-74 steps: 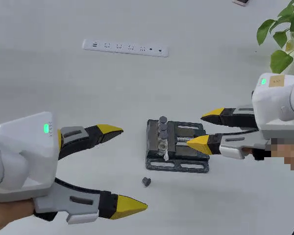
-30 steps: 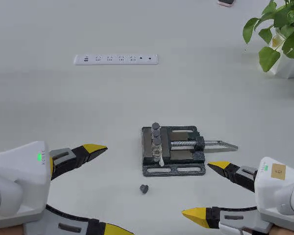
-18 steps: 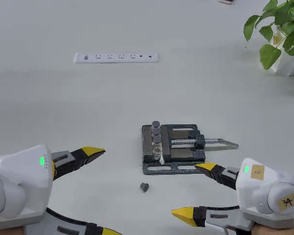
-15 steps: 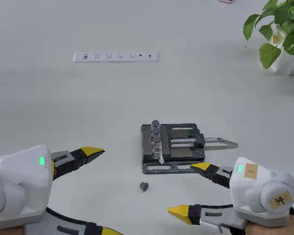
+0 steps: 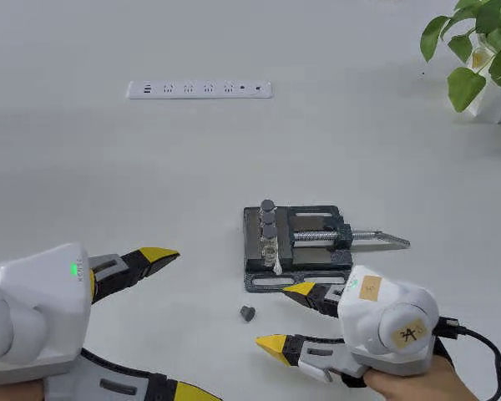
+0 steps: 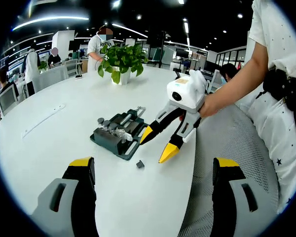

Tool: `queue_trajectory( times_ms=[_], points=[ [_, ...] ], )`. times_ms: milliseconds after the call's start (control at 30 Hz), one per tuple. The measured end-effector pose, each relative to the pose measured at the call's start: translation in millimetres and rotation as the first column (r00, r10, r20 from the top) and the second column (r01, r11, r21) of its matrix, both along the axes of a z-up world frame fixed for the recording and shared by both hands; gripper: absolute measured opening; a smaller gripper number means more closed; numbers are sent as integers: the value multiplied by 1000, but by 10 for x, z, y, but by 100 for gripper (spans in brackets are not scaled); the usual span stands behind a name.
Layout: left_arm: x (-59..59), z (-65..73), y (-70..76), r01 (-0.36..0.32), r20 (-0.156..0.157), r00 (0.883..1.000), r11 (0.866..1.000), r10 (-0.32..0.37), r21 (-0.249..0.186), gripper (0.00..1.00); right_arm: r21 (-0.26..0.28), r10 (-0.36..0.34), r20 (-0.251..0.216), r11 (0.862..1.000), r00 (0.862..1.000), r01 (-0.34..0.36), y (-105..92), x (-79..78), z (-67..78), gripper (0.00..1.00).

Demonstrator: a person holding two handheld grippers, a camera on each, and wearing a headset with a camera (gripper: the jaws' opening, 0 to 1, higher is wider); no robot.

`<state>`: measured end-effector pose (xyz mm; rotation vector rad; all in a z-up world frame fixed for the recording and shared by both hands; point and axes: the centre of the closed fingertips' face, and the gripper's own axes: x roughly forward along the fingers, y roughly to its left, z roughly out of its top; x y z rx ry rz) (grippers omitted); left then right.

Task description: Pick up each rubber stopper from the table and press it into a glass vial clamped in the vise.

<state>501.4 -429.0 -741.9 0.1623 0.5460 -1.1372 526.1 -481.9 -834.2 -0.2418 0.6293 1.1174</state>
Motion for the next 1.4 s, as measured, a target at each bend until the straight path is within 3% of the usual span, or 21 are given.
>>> queue_trajectory(
  times_ms=[467, 900, 1167, 1400],
  points=[
    [6, -10, -3, 0, -8, 1000, 1000, 0, -3, 98, -34, 16, -2, 999, 1000, -16, 204, 48, -198, 19],
    [8, -16, -11, -3, -10, 1000, 1000, 3, -6, 98, -47, 21, -1, 999, 1000, -21, 224, 61, -212, 8],
    [14, -18, -24, 1, -11, 1000, 1000, -1, -7, 96, -45, 28, 8, 999, 1000, -27, 201, 76, -188, 7],
    [21, 8, -45, 12, -7, 1000, 1000, -12, -6, 93, -21, 67, 29, 998, 997, -67, 125, 85, -10, 7]
  ],
)
